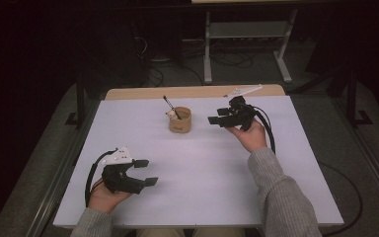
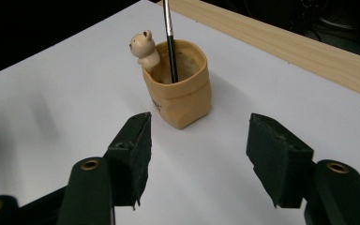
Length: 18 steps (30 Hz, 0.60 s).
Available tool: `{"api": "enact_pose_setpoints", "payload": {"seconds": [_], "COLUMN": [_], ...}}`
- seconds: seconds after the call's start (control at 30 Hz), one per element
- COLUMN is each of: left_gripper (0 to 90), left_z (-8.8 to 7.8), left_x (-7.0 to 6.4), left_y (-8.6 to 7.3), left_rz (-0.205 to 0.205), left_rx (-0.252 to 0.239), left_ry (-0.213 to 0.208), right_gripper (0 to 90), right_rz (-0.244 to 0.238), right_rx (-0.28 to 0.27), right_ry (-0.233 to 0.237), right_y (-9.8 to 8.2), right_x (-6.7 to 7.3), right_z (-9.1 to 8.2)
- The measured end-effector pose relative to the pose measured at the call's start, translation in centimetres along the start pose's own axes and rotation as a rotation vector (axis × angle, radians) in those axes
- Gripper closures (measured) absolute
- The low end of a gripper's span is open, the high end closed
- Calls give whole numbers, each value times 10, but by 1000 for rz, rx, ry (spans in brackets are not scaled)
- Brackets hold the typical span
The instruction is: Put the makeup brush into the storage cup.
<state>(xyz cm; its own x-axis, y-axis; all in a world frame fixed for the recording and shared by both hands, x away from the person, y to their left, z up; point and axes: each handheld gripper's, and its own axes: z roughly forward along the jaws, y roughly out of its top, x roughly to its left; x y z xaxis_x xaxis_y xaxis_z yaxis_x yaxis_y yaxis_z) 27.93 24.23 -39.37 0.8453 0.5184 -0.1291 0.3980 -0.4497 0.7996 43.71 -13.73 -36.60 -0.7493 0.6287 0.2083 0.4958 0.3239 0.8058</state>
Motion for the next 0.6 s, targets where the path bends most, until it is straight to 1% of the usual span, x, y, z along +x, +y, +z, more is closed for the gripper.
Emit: {"api": "enact_pose_setpoints", "payload": {"seconds": [0.2,0.37,0.6], "left_gripper": [258,254,252], "left_z": [1,1,1], "left_x": [0,0,1], "left_y": [1,1,1], "left_rz": [6,3,3], "left_rx": [3,1,2], "left_ry": [1,4,10], "right_gripper": [357,342,332], "right_rz": [5,19,27], "right_rx": [-4,-9,-27], "right_ry": [-6,-9,-17], "right_y": [-9,-16,-26], "right_x": [0,-2,-4], "right_z": [-10,-19,-31]}}
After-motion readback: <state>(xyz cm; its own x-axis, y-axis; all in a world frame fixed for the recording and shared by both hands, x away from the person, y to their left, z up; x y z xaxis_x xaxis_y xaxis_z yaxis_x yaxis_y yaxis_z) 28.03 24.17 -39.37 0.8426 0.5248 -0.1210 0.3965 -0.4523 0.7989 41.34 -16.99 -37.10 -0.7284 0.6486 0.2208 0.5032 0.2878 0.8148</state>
